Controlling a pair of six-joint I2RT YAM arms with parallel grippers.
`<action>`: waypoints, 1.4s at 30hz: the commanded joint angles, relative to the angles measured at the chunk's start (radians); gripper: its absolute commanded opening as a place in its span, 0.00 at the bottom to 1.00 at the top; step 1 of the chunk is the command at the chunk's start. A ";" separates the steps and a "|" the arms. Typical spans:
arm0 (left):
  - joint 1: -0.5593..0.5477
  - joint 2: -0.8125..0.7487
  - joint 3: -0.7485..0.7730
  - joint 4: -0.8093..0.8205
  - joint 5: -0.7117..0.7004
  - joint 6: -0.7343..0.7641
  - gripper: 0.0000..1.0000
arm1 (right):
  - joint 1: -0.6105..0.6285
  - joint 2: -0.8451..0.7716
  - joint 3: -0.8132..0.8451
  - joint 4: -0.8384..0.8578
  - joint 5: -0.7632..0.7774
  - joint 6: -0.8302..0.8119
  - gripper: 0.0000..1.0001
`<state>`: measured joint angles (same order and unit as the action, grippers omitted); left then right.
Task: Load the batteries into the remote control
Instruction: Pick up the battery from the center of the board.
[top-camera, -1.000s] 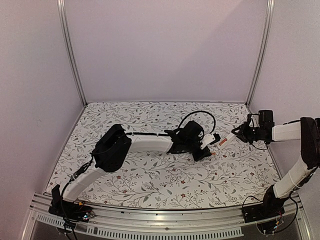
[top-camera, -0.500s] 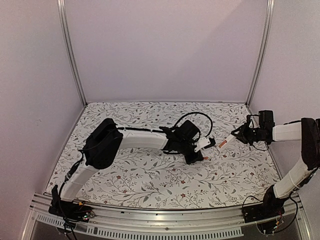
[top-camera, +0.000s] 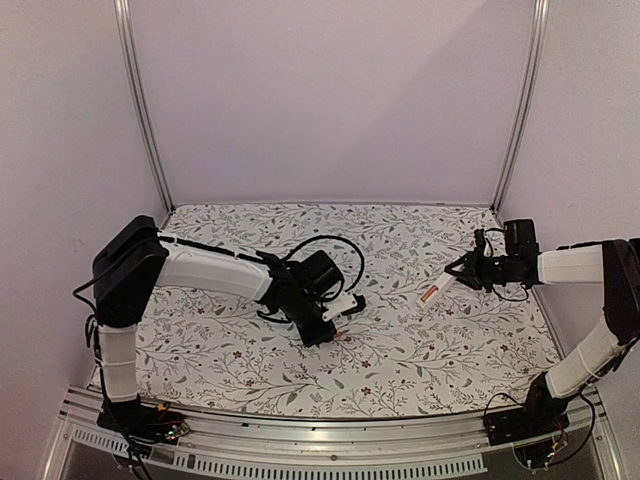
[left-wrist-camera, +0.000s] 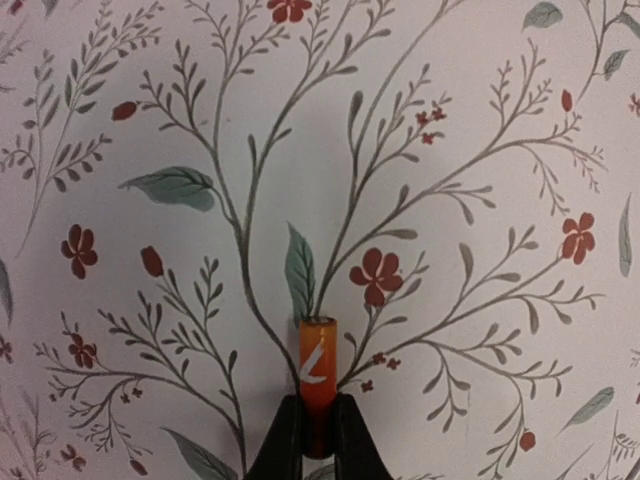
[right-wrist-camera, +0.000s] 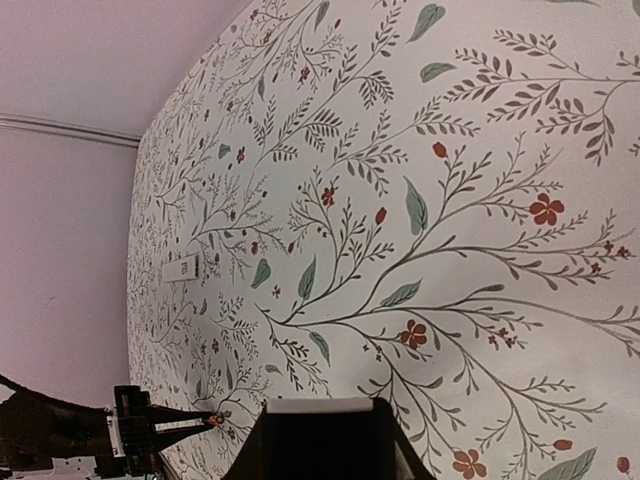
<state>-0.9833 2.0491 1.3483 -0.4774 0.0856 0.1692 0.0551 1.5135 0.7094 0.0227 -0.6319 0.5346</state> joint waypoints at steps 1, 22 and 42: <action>-0.002 -0.008 -0.098 -0.054 -0.082 -0.050 0.13 | 0.028 -0.018 0.025 0.016 -0.069 0.012 0.00; -0.024 -0.165 -0.138 0.022 -0.033 -0.090 0.01 | 0.152 0.052 -0.031 0.257 -0.214 0.121 0.00; -0.039 -0.158 0.028 0.068 0.045 -0.410 0.00 | 0.371 0.292 -0.028 0.704 -0.196 0.362 0.00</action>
<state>-1.0050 1.8259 1.3140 -0.4099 0.1238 -0.1692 0.3996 1.7794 0.6720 0.6384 -0.8318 0.8516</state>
